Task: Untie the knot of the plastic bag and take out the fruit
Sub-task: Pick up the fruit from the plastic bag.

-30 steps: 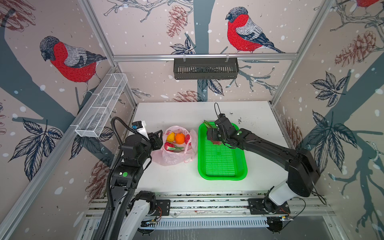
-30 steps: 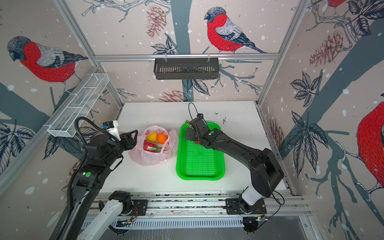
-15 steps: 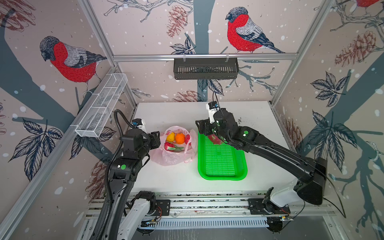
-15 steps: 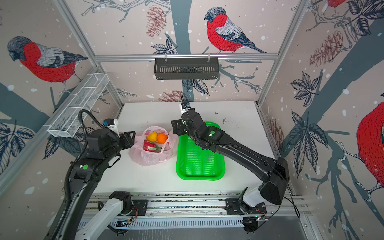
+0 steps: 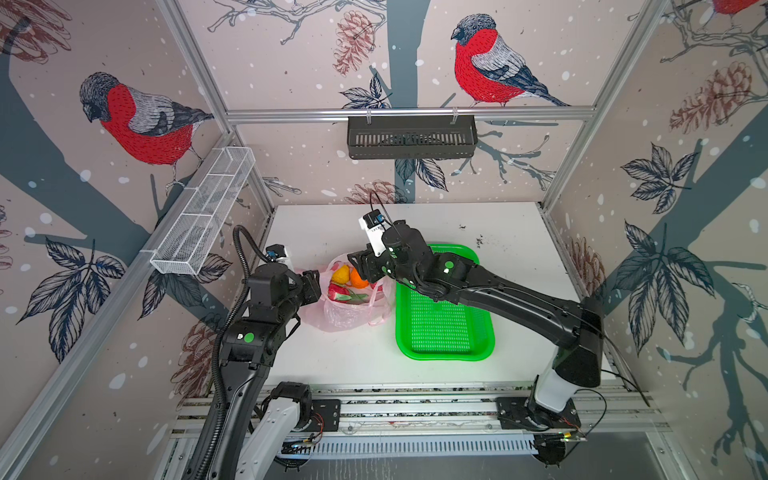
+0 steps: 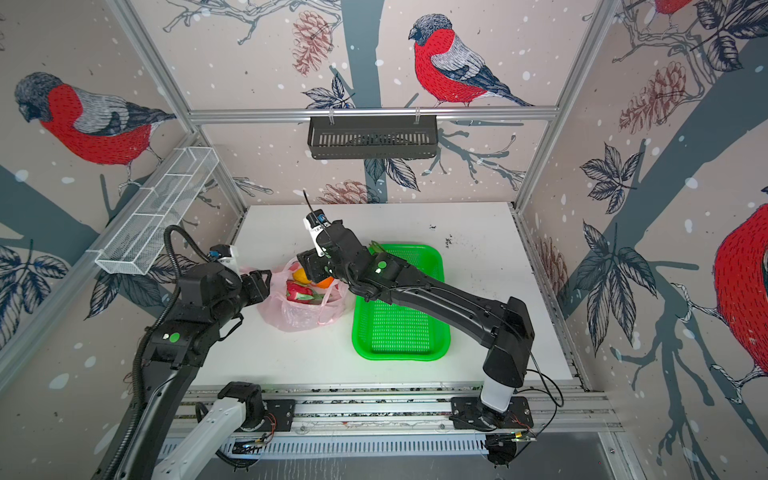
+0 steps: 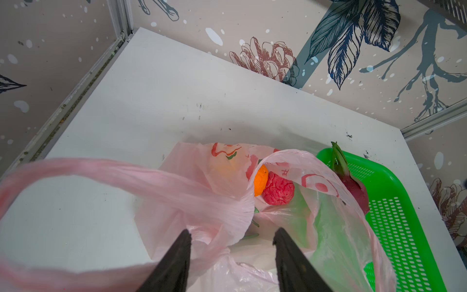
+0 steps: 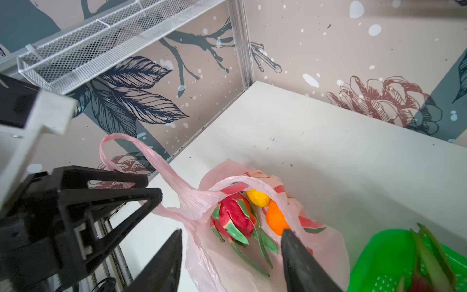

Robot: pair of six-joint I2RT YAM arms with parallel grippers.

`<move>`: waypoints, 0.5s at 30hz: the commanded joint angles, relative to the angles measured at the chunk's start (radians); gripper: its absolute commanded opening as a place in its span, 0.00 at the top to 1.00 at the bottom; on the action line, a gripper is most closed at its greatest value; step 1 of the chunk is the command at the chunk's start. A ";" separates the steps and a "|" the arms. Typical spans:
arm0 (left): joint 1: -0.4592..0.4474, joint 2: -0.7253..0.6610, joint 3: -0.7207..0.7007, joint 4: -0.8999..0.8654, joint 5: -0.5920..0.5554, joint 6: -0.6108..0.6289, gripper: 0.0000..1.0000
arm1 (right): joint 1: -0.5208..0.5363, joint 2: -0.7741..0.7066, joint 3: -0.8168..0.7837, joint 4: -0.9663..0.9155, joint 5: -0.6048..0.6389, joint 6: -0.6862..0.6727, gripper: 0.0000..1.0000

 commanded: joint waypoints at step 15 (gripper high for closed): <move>0.002 0.013 0.003 -0.007 -0.058 -0.002 0.45 | 0.006 0.099 0.088 -0.061 -0.042 0.082 0.40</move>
